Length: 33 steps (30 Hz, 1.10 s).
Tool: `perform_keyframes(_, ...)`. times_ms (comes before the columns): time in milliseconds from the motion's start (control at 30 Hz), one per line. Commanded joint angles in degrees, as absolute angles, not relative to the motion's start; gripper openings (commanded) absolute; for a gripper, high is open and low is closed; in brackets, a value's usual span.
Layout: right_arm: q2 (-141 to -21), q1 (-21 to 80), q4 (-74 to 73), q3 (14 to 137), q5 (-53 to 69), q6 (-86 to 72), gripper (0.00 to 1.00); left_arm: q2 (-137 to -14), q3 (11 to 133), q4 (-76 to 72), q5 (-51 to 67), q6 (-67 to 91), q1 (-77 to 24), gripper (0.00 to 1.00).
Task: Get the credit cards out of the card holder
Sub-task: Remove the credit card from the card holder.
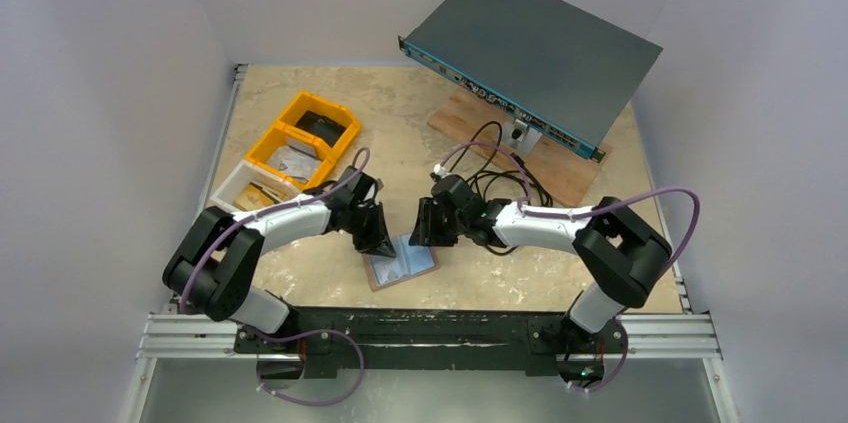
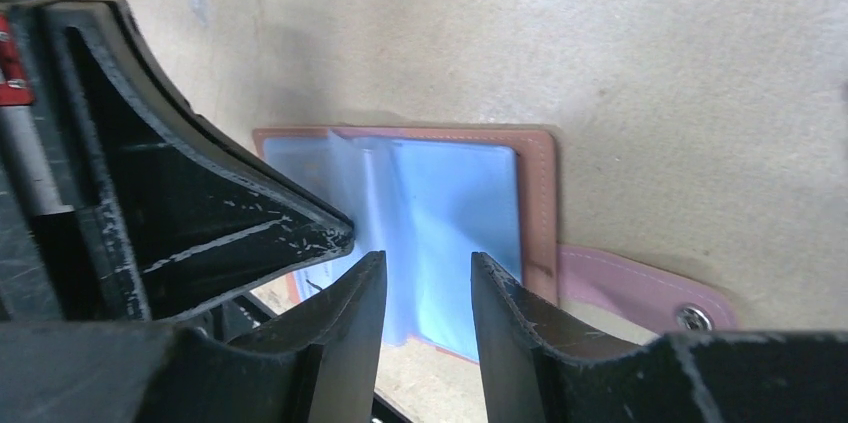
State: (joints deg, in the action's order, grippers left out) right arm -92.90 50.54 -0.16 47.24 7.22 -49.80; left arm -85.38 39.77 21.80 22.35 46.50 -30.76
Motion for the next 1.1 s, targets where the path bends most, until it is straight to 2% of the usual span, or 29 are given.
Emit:
perform_keyframes(0, -90.1, 50.4, -4.0, 49.1, 3.8, -47.8, 0.37, -84.0, 42.8, 17.8, 24.9, 46.5, -31.9, 0.0)
perform_keyframes(333, -87.0, 51.2, -6.2, 49.8, 1.6, -46.3, 0.38, -87.9, 48.2, 18.1, 25.5, 47.6, -33.8, 0.0)
perform_keyframes(567, -89.3, 57.9, -8.5, 53.8, -3.9, -44.8, 0.4, -79.9, 49.7, 32.6, 10.5, 47.5, -32.9, 0.0)
perform_keyframes(700, -92.9, 61.4, -11.4, 58.1, -7.9, -43.1, 0.42, -74.9, 49.5, 39.0, 6.1, 47.1, -29.1, 0.0)
perform_keyframes(867, -98.3, 63.4, -16.0, 63.5, -11.7, -41.8, 0.42, -71.1, 47.5, 41.1, 6.6, 45.0, -24.6, 0.01)
perform_keyframes(1067, -101.7, 63.5, -18.0, 65.2, -12.2, -41.7, 0.41, -69.8, 45.8, 40.7, 8.6, 44.5, -24.3, 0.01)
